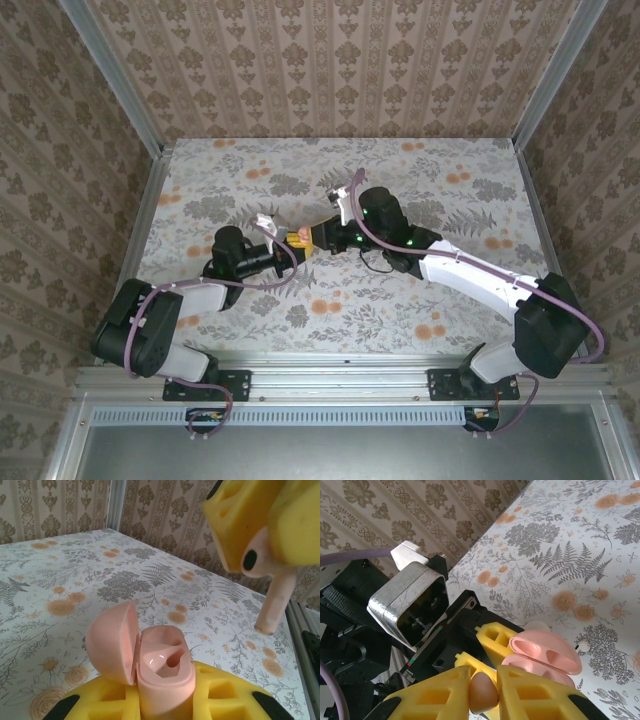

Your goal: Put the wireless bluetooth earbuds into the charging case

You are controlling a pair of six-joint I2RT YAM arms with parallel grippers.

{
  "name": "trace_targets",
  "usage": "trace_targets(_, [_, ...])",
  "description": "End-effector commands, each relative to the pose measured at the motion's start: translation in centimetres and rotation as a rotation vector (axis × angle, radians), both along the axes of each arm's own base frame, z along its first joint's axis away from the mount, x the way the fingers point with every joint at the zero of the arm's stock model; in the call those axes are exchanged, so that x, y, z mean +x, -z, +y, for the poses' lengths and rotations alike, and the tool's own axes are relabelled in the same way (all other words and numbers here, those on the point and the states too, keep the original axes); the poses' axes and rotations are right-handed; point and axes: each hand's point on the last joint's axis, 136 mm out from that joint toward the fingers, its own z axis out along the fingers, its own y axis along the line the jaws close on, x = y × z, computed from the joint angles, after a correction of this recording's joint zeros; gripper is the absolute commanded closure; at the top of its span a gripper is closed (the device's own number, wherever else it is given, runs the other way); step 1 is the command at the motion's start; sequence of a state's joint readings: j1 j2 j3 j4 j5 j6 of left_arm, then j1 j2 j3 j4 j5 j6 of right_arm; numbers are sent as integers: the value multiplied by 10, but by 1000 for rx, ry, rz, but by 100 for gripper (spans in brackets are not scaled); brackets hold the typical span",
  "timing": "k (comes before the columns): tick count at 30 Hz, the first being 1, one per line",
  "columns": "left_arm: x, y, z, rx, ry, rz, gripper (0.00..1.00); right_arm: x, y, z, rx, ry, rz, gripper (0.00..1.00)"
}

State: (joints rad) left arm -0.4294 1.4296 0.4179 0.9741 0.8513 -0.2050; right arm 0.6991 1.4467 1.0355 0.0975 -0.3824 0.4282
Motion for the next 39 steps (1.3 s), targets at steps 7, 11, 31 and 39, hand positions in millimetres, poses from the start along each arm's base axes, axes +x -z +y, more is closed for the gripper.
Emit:
trace_targets(7, [-2,-22,-2,-74,34,-84,85,5,4,6,-43,-8,-27,79])
trace_targets(11, [-1,-18,-2,-78,25,-79,85,9,-2,8,-33,-1,-42,79])
trace_targets(31, [-9,-11,-3,-31,43,-76,86,14,-26,1,1,51,-122,80])
trace_targets(39, [-12,-17,-4,-31,46,-90,86,17,-14,0,-44,66,-109,80])
